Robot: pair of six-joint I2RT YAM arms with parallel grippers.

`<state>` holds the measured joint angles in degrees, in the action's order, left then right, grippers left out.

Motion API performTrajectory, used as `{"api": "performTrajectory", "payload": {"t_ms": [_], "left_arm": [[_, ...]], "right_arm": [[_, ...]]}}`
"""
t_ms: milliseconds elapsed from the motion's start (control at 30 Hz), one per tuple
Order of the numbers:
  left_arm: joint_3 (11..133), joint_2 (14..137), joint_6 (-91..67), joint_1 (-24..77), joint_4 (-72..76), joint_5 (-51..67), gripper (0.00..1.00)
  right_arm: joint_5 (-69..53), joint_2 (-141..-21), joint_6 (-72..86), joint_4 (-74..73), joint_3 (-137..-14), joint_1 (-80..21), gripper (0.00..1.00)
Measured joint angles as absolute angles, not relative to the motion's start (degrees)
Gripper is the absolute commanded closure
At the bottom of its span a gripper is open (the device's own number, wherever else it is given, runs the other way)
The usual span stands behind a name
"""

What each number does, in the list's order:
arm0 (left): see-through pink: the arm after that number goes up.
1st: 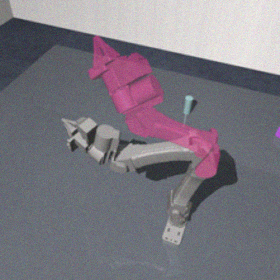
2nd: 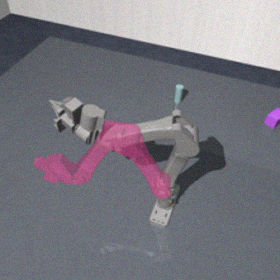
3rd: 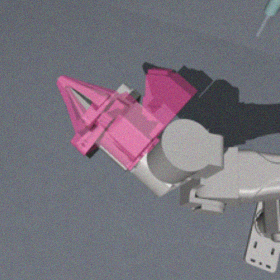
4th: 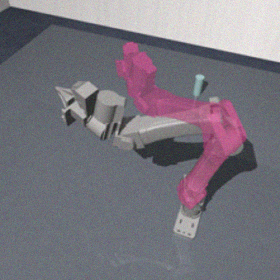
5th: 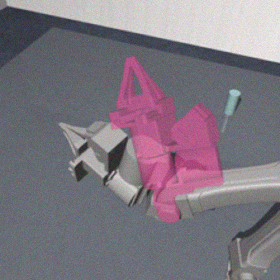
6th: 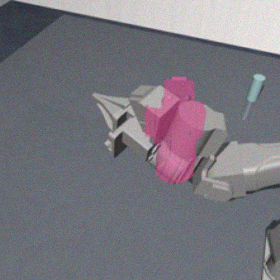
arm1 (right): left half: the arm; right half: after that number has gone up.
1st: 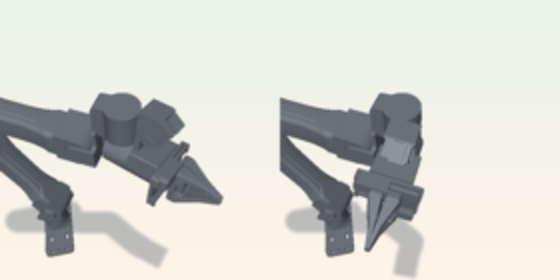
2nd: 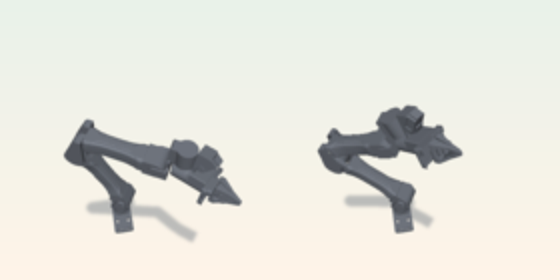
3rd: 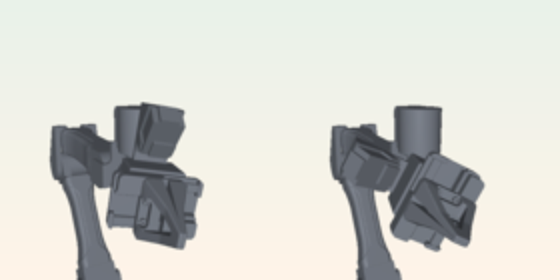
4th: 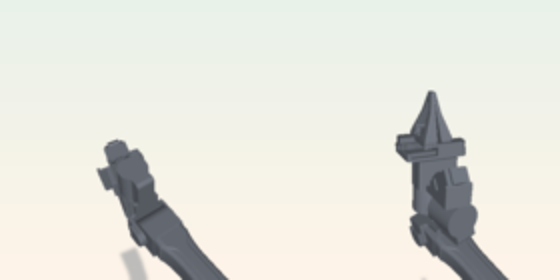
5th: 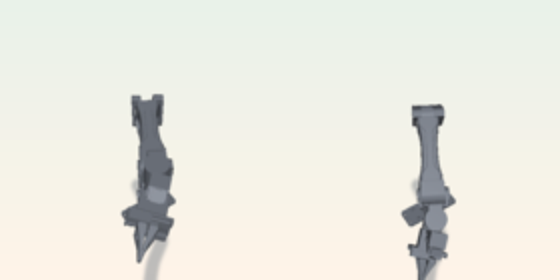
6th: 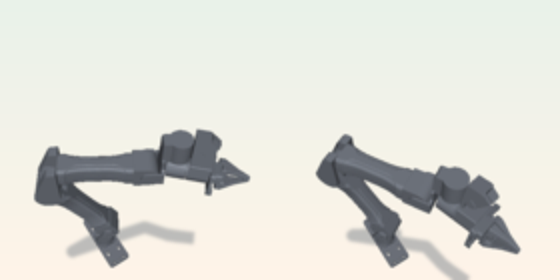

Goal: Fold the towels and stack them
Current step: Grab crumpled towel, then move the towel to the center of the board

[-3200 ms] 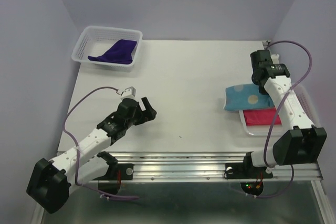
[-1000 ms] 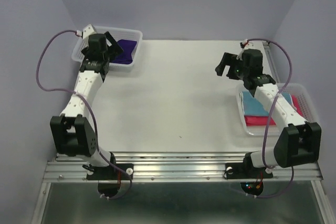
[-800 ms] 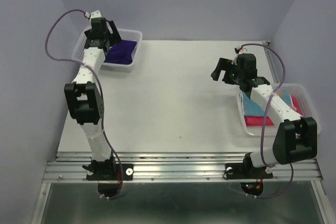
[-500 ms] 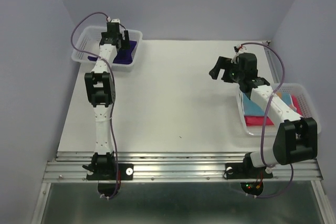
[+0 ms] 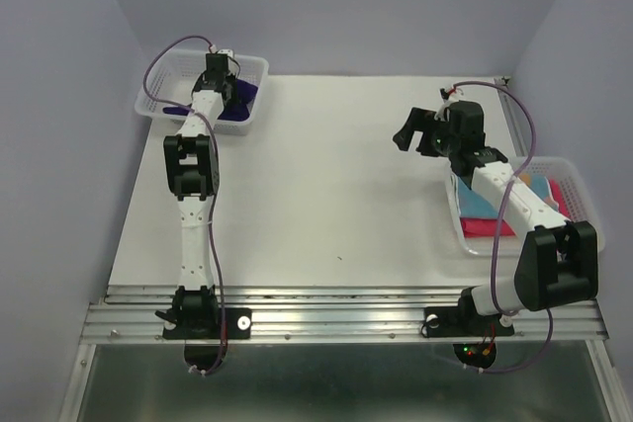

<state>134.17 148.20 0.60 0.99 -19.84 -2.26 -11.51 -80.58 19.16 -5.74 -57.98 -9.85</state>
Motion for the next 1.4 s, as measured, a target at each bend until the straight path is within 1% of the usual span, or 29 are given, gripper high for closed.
{"api": "performTrajectory", "payload": {"t_ms": [200,367,567,600,833,900,967,1033,1067,1100,1133,1167,1233,1267,1400], "left_arm": [[134.17,148.05,0.36,0.99,-19.35,-2.98,1.0],[133.36,143.57,-0.75,0.99,-21.26,-4.89,1.0],[129.51,126.48,-3.77,0.89,-22.5,-3.57,1.0],[128.53,121.32,-4.8,0.84,-22.2,-1.8,1.0],[121.67,95.33,-9.13,2.35,-18.2,10.09,1.0],[119.35,90.96,-9.91,4.23,-16.91,14.15,1.0],[116.46,87.0,-10.46,8.32,-15.92,17.45,1.0],[113.16,84.58,-10.63,14.57,-14.96,18.9,0.88],[111.02,83.66,-10.7,18.39,-14.74,19.64,0.77],[106.28,82.56,-11.05,21.85,-12.19,19.46,0.51],[104.07,81.91,-11.68,23.35,-11.73,19.4,0.38],[98.59,80.66,-11.73,25.74,-10.74,19.14,0.3],[88.25,78.59,-14.04,27.18,-9.15,17.1,0.18],[82.91,78.17,-15.31,27.27,-9.47,14.52,0.16],[69.04,78.15,-20.36,26.11,-12.08,3.84,0.08]], "right_arm": [[-11.62,-80.12,19.05,-5.48,-57.14,-9.85,0.0],[-12.4,-78.61,19.09,-5.15,-55.75,-9.85,0.0],[-13.02,-74.43,19.31,-4.97,-53.58,-9.85,0.0],[-13.08,-73.36,19.44,-5.1,-53.15,-9.85,0.0],[-13.21,-63.37,20.4,-5.67,-49.56,-9.85,0.0],[-13.13,-60.49,20.64,-5.82,-48.69,-9.85,0.0],[-13.06,-56.77,20.91,-6.28,-47.55,-9.85,0.0],[-13.08,-53.12,21.28,-7.35,-46.7,-9.85,0.0],[-13.08,-51.72,21.47,-7.66,-46.41,-9.85,0.0],[-13.08,-50.48,21.67,-8.12,-46.15,-9.85,0.0],[-13.06,-49.25,21.89,-8.99,-46.0,-9.85,0.0],[-13.06,-48.71,22.0,-9.56,-46.0,-9.85,0.0],[-12.62,-47.35,22.44,-11.62,-46.0,-9.85,0.0],[-12.34,-46.83,22.59,-12.62,-46.0,-9.85,0.0],[-11.35,-45.89,22.85,-16.95,-46.0,-9.85,0.0]]}}
